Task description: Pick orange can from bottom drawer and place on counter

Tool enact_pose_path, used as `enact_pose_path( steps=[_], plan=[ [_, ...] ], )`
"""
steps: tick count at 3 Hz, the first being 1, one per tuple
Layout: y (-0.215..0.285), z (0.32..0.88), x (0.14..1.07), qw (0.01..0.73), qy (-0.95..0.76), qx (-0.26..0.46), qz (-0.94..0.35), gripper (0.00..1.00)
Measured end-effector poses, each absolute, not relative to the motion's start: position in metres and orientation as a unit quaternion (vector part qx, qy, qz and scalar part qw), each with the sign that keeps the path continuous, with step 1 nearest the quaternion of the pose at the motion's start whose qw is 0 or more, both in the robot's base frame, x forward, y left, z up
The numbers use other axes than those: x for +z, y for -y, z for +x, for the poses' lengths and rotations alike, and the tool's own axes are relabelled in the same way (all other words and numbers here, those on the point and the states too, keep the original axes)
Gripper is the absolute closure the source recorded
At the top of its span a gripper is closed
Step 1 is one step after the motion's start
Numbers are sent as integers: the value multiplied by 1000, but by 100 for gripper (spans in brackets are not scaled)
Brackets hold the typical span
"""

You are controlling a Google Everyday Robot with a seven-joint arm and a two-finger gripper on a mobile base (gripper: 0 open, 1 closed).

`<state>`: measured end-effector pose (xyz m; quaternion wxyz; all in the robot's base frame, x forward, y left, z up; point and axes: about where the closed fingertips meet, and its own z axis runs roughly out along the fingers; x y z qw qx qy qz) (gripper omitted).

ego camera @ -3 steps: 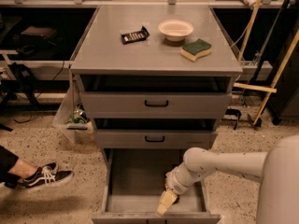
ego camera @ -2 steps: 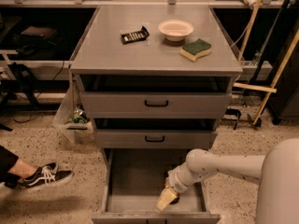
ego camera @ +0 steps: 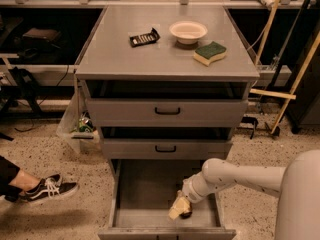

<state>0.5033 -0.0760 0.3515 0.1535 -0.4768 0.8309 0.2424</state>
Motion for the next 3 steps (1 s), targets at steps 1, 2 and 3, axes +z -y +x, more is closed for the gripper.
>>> enact_pose_path(
  steps=[1,2,3],
  plan=[
    [88,524,338,208,-850,248,-416,0],
    [124,561,328,295,-877,234,-298,0],
    [136,578,330,325,-879,210,-278,0]
  ],
)
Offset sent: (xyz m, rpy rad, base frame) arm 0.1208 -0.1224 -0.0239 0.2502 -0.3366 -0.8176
